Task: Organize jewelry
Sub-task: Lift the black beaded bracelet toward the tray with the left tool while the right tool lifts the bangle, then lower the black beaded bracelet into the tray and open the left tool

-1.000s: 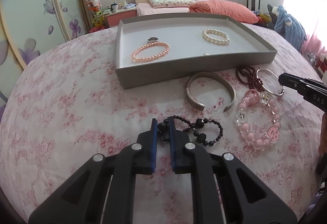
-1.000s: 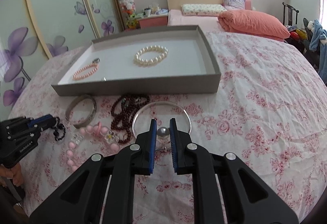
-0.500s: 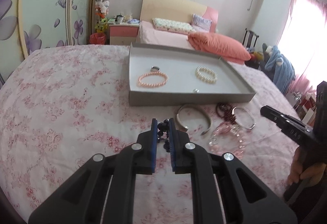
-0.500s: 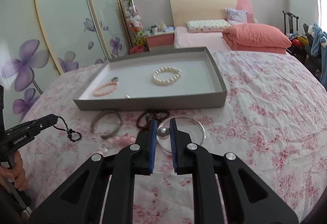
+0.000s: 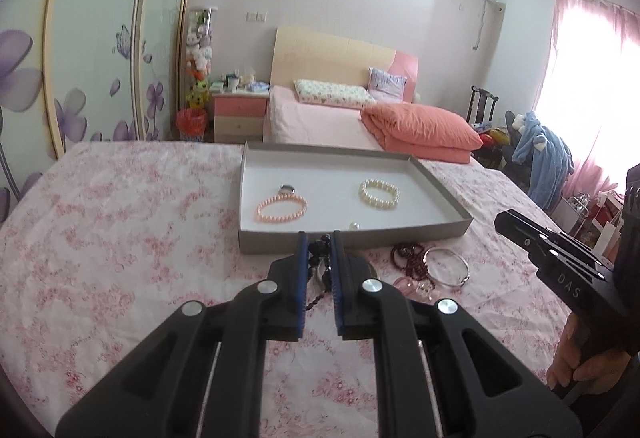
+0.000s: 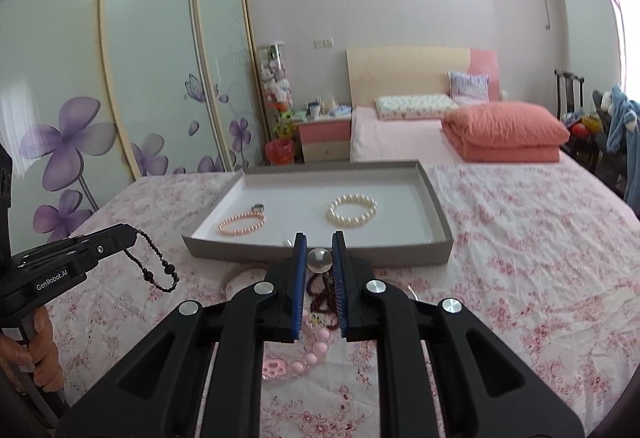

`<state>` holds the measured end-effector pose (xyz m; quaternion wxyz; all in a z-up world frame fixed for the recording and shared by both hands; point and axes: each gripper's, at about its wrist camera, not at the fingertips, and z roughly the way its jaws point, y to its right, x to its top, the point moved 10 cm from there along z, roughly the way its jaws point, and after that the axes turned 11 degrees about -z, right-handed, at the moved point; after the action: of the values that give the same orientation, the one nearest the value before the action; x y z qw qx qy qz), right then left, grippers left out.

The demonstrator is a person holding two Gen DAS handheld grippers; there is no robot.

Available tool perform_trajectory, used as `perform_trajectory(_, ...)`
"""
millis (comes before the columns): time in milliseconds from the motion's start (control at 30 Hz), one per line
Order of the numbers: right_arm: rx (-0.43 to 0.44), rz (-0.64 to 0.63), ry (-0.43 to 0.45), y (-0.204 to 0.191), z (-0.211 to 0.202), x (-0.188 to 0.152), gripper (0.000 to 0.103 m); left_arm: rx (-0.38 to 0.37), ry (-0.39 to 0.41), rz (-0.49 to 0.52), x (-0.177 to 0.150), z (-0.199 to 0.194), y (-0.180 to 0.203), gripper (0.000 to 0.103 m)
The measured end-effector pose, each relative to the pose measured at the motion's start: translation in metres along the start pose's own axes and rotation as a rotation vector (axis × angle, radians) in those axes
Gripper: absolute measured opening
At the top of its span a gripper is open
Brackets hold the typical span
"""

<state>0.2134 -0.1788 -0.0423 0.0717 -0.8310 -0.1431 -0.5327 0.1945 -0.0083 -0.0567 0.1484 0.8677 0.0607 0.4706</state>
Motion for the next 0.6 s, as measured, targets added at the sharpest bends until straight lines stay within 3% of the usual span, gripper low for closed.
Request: perform_trajectory(600, -0.103, -0.053, 0.194, 0.005, -0.034, 0.042, 0.014, -0.013, 0.159, 0.086, 0.028, -0.030, 0.034, 0.011)
